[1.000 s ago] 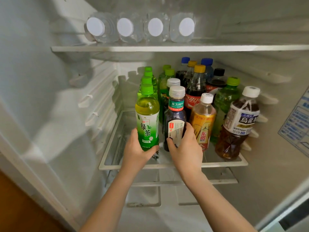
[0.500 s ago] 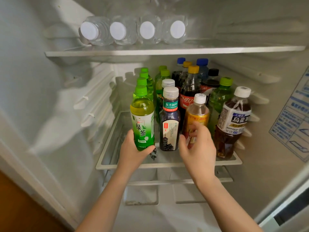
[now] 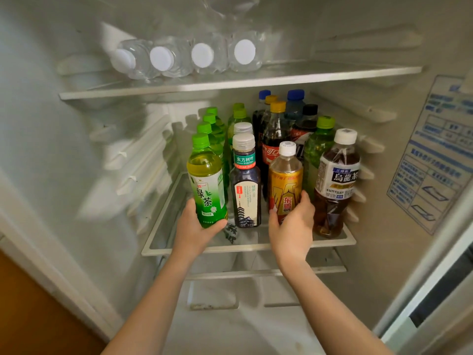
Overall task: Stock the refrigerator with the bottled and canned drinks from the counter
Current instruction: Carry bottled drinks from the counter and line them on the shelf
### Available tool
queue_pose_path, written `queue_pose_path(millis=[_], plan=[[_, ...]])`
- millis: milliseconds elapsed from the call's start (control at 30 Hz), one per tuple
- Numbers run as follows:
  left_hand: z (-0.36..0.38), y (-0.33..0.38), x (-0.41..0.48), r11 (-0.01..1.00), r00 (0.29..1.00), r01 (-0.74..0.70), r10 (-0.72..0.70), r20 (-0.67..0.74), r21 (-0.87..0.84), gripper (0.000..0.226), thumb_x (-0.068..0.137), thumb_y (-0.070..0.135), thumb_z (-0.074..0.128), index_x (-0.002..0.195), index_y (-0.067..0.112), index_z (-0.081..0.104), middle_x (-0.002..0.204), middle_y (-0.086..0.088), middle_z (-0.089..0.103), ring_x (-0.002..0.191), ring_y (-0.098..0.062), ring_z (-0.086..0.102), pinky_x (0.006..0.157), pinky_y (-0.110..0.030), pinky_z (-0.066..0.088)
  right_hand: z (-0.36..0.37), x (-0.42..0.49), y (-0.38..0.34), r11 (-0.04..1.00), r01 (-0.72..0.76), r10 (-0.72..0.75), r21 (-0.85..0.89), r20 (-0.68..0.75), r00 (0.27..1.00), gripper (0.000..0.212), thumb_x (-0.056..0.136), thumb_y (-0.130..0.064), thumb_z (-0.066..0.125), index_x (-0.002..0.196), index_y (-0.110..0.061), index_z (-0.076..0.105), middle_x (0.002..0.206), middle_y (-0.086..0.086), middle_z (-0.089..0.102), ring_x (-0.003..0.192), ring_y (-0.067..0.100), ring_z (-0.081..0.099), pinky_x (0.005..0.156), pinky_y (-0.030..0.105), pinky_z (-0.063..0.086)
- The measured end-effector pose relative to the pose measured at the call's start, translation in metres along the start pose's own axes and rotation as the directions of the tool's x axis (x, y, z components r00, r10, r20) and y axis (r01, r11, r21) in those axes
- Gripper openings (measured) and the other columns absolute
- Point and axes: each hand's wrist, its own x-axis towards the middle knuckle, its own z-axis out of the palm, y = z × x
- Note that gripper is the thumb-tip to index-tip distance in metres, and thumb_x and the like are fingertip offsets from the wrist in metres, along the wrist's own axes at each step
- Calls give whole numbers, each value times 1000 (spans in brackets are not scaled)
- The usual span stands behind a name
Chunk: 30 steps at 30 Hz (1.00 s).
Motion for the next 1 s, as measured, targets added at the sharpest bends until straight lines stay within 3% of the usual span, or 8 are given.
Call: queue_pose_path(millis=[133,233,333,433,533,600,733,1000], plan=[[1,1,1,1000,1000,15,-15,-6,-9,63,61,30,87,108,28,47,102,15,60,89,6,57,69,-12,43,0,-1,4,999,45,-45,-21,-10,999,70,84,-27,67,140,-4,31,131,16,44,118,34,50,83,41,49],[1,1,-1,999,999,36,-36,0,-27,61,60,30,87,106,30,47,99,20,59,90,12,55,68,-12,44,-1,-3,4,999,42,-42,-14,12,999,70,86,-29,65,141,-6,29,134,15,41,120,33,47,84,41,49],[1,2,-3,999,999,43,-43,-3,-29,61,61,30,87,106,31,45,101,18,60,90,8,57,68,-13,43,-13,-12,7,995,77,-76,64,-5,997,66,85,-29,65,139,-8,32,136,13,41,122,31,46,89,37,46],[1,4,-4,999,999,33,-33,-22,-39,66,60,29,87,110,32,44,106,15,59,92,6,56,70,-11,42,-36,-18,16,968,229,-209,100,-179,961,53,81,-18,67,127,-3,45,127,17,48,118,30,45,93,32,39],[4,6,-6,996,998,21,-25,-49,-81,72,61,30,86,117,35,42,109,19,57,97,9,55,73,-9,42,-54,-9,28,970,228,-192,79,-319,928,55,75,-12,69,121,7,47,124,25,48,119,31,40,103,25,27],[6,6,-6,997,998,21,-26,-59,-79,72,61,31,85,121,31,43,111,16,57,98,4,56,72,-10,41,-59,2,34,985,129,-95,118,-260,961,63,74,-10,72,127,6,43,130,23,45,123,31,38,107,22,21],[8,6,-6,998,998,11,-15,-63,-68,69,63,25,86,116,34,43,110,14,59,94,3,58,70,-9,40,-58,17,42,984,-62,81,165,-111,990,69,76,-10,70,137,-12,37,134,7,46,125,25,44,105,46,40],[10,1,-4,999,998,21,-23,-59,-38,70,64,24,86,122,24,45,112,12,59,96,-5,58,71,-14,41,-58,20,50,994,4,8,107,-110,994,68,76,-13,70,136,-11,39,132,9,49,123,26,46,101,45,43]])
